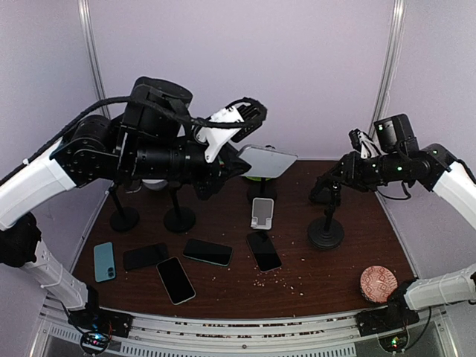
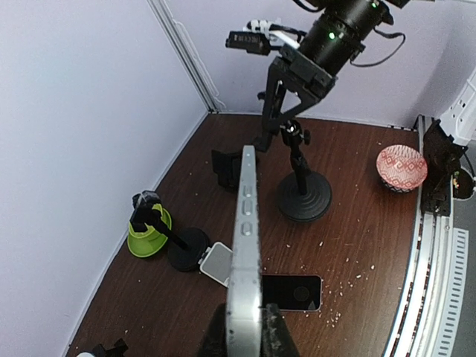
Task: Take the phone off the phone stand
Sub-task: Place the phone stand at the center of the board.
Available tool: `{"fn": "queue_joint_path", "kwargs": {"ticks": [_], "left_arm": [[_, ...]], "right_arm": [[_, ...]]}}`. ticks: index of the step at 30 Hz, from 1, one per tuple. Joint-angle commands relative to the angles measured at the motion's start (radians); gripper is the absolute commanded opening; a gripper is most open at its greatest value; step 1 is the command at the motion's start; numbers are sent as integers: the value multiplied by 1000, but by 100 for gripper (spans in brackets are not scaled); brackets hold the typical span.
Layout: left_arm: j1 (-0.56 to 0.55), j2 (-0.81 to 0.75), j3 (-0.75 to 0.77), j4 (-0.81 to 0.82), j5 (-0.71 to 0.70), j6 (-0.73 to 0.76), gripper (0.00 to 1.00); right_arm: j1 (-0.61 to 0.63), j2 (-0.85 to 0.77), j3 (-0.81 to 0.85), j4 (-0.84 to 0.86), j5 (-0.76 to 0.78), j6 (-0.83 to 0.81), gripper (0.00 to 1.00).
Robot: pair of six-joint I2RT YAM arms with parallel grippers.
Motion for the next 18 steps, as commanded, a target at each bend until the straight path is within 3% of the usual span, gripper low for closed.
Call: {"fn": "queue_joint_path", "kwargs": {"ticks": [1,18], "left_arm": [[-4,-42,-23,50,-27,-26,0],[-4,-68,-108,21,-34,-51,0]], "right_arm": [[-53,7,74,70,-24,-36,0],[-249,148,79,264,-208,55,0]]}}
